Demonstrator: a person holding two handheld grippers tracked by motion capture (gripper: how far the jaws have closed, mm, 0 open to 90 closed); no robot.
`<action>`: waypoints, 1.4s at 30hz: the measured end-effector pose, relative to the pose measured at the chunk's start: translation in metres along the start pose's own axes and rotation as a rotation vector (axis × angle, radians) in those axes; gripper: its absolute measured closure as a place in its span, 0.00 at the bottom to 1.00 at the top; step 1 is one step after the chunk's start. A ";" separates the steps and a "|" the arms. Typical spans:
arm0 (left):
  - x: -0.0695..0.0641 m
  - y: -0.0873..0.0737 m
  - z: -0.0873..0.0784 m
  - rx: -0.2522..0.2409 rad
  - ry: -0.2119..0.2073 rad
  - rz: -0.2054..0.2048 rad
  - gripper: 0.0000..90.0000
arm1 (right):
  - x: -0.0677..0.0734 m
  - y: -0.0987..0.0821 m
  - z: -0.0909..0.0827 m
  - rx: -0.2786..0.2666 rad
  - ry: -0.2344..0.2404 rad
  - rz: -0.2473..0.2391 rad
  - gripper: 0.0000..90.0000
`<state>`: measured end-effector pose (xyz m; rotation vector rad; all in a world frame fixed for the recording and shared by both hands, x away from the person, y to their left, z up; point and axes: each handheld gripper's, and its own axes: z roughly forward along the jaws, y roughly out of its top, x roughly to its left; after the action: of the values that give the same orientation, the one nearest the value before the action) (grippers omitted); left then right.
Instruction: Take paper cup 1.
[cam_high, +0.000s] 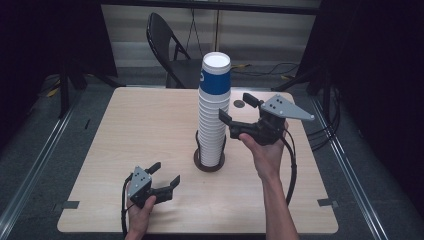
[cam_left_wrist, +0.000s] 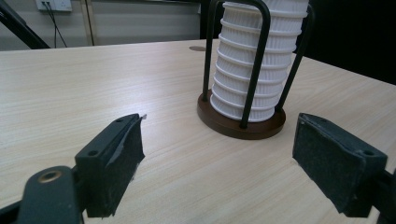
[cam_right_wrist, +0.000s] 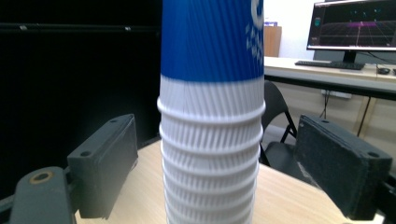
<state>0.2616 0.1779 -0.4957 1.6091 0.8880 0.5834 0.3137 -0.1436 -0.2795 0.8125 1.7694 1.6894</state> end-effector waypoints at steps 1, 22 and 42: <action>0.000 0.000 0.000 0.000 0.000 -0.001 0.18 | 0.000 0.000 0.000 0.000 0.000 0.000 0.14; 0.000 0.000 0.000 0.004 -0.009 0.006 0.18 | -0.009 0.032 0.038 -0.020 0.063 0.005 0.14; 0.000 0.000 -0.001 -0.002 -0.009 -0.001 0.18 | -0.010 0.034 0.066 0.029 0.076 -0.005 0.14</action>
<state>0.2610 0.1783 -0.4958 1.6080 0.8814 0.5755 0.3713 -0.1060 -0.2487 0.7642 1.8493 1.7162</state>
